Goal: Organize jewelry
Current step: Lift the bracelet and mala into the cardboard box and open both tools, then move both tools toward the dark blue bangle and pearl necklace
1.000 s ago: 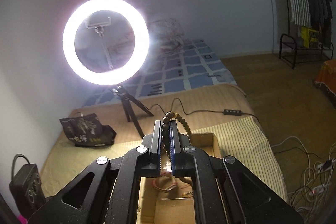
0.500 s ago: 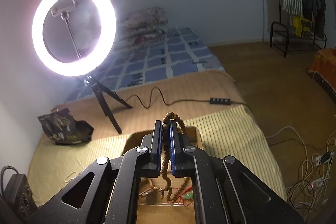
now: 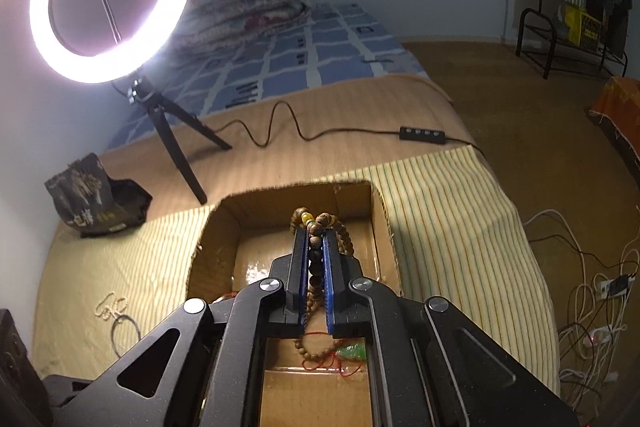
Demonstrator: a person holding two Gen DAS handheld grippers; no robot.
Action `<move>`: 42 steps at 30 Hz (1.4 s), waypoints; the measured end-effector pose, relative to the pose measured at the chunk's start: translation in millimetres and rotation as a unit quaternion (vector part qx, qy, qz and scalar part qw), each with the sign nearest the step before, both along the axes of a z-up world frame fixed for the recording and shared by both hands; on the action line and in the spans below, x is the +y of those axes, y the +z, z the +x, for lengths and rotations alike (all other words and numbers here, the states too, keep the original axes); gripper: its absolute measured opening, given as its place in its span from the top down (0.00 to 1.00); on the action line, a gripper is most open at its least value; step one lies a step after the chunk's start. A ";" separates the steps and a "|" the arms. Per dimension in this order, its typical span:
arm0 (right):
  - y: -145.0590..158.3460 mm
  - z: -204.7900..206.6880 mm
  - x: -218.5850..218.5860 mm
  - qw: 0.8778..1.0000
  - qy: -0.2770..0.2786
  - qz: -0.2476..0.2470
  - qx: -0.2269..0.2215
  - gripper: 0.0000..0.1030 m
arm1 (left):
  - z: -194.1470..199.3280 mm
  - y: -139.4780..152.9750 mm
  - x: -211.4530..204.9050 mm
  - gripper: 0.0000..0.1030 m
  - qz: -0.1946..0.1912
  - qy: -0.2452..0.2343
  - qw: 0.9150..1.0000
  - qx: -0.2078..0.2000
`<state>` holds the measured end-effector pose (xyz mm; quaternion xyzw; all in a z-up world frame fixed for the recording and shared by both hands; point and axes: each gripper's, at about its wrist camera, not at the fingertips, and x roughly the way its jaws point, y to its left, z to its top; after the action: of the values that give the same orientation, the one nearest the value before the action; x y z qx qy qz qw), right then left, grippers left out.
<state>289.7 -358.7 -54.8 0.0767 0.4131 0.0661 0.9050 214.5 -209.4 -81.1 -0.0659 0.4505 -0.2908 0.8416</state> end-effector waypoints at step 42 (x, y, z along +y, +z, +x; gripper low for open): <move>21.9 -58.1 51.3 1.000 0.019 0.016 -0.012 0.37 | -13.2 24.5 131.8 0.53 0.049 0.099 0.993 -0.044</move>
<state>231.7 -307.5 -32.8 0.0826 0.4025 0.0912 0.9071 201.4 -77.6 -56.6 -0.0555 0.4179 -0.1866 0.8874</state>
